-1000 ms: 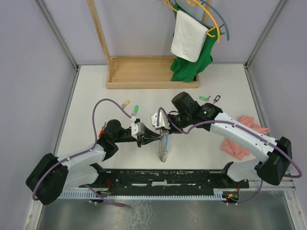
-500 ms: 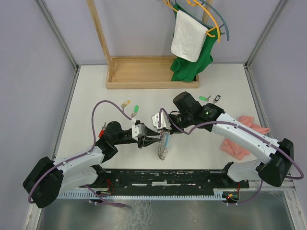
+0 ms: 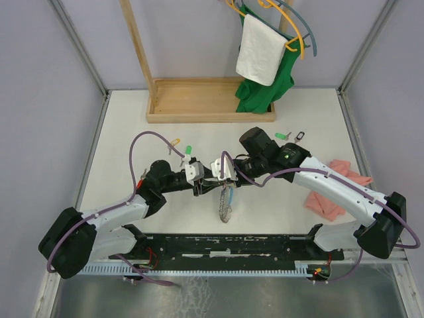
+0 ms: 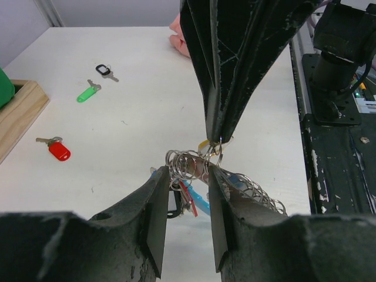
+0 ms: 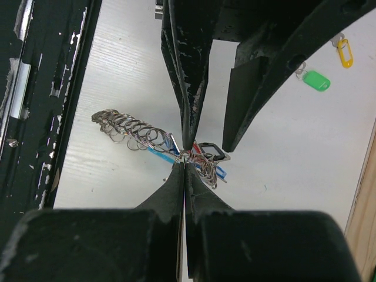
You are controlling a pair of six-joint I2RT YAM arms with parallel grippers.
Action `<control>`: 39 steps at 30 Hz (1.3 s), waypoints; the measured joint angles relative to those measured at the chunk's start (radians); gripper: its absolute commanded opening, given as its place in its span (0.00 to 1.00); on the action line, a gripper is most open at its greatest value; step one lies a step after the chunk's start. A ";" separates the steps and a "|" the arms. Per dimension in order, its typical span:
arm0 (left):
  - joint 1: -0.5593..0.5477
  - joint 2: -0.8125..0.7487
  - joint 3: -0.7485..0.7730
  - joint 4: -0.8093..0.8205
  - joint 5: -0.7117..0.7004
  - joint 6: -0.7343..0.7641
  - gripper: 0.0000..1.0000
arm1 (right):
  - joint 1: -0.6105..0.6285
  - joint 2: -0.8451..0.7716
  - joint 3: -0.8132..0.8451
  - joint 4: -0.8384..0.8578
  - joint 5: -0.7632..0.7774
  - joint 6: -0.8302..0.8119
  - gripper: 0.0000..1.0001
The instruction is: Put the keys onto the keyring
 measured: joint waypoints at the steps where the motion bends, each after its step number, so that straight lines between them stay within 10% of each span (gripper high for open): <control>1: 0.002 0.008 0.007 0.000 0.010 0.000 0.39 | 0.000 0.000 0.000 0.000 -0.002 -0.002 0.01; 15: 0.008 0.082 0.055 -0.001 0.134 0.000 0.30 | 0.000 -0.001 0.000 0.000 -0.010 -0.010 0.01; 23: 0.008 0.113 0.084 -0.013 0.176 -0.001 0.03 | -0.002 -0.003 0.000 -0.001 -0.007 -0.009 0.01; 39: 0.007 0.049 0.075 -0.031 0.150 -0.002 0.03 | 0.001 -0.163 -0.187 0.129 0.101 0.093 0.01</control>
